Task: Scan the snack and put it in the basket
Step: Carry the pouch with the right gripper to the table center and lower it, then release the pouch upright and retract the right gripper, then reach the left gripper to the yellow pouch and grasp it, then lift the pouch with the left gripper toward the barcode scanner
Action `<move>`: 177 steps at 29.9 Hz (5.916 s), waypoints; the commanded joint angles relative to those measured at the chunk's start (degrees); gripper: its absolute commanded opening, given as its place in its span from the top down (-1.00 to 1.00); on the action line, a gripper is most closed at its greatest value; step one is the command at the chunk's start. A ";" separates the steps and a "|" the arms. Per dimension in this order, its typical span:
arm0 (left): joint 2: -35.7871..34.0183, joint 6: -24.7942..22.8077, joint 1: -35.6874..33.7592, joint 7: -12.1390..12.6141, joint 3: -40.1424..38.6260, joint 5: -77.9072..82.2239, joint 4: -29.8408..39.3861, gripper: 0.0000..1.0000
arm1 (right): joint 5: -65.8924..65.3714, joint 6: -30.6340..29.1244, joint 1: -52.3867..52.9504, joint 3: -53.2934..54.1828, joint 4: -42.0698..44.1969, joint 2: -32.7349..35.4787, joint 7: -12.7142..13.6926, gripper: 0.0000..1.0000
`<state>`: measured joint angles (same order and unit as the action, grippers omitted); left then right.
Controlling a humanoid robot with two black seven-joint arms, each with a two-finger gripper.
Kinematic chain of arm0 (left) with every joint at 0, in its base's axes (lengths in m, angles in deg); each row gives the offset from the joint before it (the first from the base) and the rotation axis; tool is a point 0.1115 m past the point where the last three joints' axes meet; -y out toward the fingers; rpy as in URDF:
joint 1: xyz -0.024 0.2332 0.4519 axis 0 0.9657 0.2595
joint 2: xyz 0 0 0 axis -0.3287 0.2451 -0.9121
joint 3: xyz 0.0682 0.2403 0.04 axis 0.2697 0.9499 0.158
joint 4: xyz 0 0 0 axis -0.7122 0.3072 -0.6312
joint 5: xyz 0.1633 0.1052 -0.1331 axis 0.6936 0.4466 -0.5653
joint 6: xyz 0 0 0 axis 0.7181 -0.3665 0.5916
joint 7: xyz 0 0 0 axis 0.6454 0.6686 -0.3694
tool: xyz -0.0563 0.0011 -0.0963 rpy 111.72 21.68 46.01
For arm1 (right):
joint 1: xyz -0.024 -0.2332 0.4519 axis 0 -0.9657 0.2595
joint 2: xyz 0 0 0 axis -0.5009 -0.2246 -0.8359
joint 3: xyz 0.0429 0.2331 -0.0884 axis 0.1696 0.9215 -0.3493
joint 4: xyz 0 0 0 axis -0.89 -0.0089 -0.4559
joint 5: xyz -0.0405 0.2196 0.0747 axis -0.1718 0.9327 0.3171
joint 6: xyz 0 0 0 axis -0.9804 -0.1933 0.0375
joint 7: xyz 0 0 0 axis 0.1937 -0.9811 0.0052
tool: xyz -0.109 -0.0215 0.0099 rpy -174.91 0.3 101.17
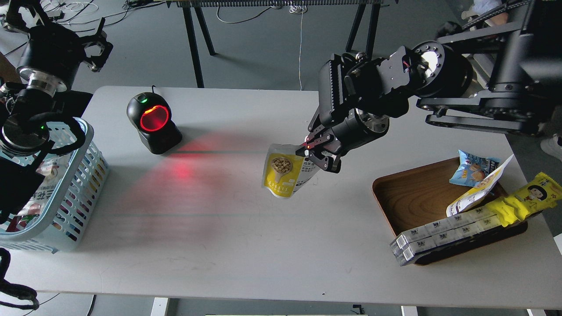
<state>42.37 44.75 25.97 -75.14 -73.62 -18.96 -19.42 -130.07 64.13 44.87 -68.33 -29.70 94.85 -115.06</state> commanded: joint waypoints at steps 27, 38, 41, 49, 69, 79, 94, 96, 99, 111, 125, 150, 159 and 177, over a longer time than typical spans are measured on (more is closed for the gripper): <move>0.02 0.00 0.19 0.00 0.00 -0.08 -0.18 -1.00 | 0.73 0.83 -4.79 0.38 8.47 -9.64 0.00 1.00; -0.07 0.00 0.19 -0.09 0.00 0.01 -0.27 -1.00 | 0.73 0.83 -4.79 0.21 8.56 -9.56 0.00 0.98; -0.07 0.00 0.19 -0.09 0.00 0.01 -0.27 -1.00 | 0.73 0.83 -4.79 0.21 8.47 -9.64 0.00 0.88; -0.16 0.00 0.19 -0.09 0.00 0.01 -0.27 -1.00 | 0.73 0.83 -4.27 0.21 8.29 -9.56 0.00 0.64; -2.09 0.00 -0.25 0.00 1.14 0.09 0.17 -1.00 | 18.56 0.74 -0.31 4.59 1.70 11.08 0.00 -0.84; -5.69 0.00 -2.89 2.02 2.99 9.12 5.08 -0.99 | 33.31 0.57 -14.62 21.81 2.31 26.82 0.00 -0.89; -16.42 0.00 -11.76 2.02 2.99 57.62 28.98 -0.98 | 77.42 0.83 -32.91 34.39 10.13 32.19 0.00 -0.90; -16.33 0.00 -12.99 2.11 3.08 66.15 33.37 -0.97 | 86.03 0.39 -34.23 34.92 11.19 31.93 0.00 -0.90; -16.07 0.00 -13.79 2.11 2.99 80.12 39.62 -0.94 | 97.99 -1.62 -35.29 34.92 13.03 31.75 0.00 -0.90; -12.12 0.00 -13.79 1.58 13.00 118.02 56.85 -0.80 | 123.41 -17.70 -47.58 45.71 29.11 24.73 0.00 -0.91; -3.94 0.00 -13.44 1.05 27.68 139.86 56.07 -0.51 | 124.22 -20.09 -56.38 59.09 30.44 18.22 0.00 -0.92; 0.46 0.00 -12.73 0.88 32.43 139.86 45.08 0.89 | 123.78 -19.74 -56.30 59.36 30.53 18.22 0.00 -0.92; -0.16 0.14 -12.73 -1.76 32.17 139.86 45.43 1.00 | 123.69 -19.47 -56.38 59.18 30.70 18.22 0.00 -0.92; -14.56 4.27 -12.73 -8.44 26.29 139.86 51.50 1.00 | 123.60 -19.39 -55.86 59.01 30.62 18.31 0.00 -0.92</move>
<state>30.24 48.98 13.20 -81.83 -45.88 120.90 32.00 -6.48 44.66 -11.02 -9.33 1.00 113.16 -115.06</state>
